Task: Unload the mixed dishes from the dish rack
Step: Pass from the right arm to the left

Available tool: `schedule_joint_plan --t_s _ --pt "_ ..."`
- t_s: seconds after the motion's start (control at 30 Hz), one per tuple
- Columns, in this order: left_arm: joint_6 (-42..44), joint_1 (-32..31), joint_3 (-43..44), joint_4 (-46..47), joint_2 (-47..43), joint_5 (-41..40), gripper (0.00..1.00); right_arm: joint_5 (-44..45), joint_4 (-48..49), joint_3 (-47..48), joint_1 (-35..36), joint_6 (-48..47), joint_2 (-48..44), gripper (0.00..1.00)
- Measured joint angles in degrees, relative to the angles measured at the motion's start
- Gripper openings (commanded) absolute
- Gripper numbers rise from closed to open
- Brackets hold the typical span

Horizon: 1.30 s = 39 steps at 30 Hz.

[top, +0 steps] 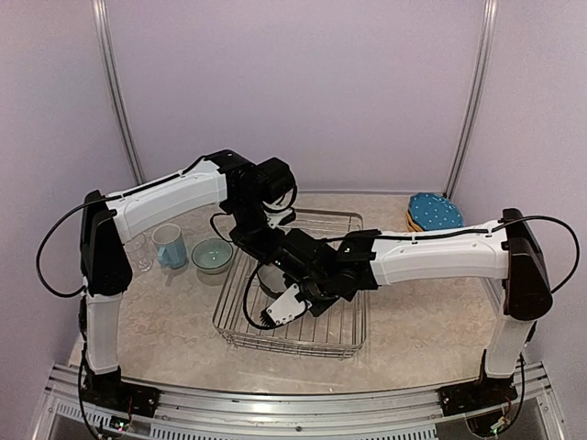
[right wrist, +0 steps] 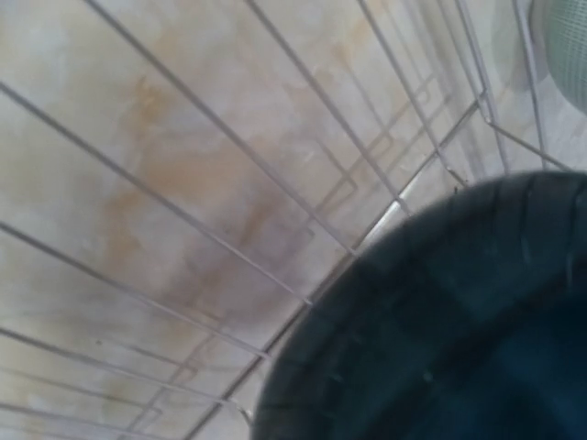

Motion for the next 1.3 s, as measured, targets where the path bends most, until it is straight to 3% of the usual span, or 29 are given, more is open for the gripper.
schedule_joint_plan --t_s 0.2,0.5,0.57,0.6,0.97,1.3 --pt "-1.33 0.94 -4.2 3.41 0.26 1.01 0.0 -0.5 0.83 0.11 0.15 -0.17 0.52 0.38" --pt "-4.68 2.45 -6.25 8.52 0.37 2.34 0.0 -2.6 6.32 -4.96 0.13 0.42 -1.42 0.78" --pt "-5.11 2.6 -6.38 8.85 0.37 2.62 0.0 -2.86 7.85 -7.28 0.04 0.31 -3.15 0.95" --pt "-5.29 2.71 -6.4 9.03 0.37 2.51 0.0 -2.99 8.35 -8.44 0.07 0.55 -4.35 0.99" --pt "-5.49 3.8 -5.79 8.48 0.37 1.88 0.0 -0.2 21.2 -15.43 -0.35 7.87 -16.83 1.0" --pt "-5.6 11.98 -4.81 7.48 -7.21 2.43 0.0 0.11 39.82 -29.0 -2.56 26.47 -33.55 1.0"
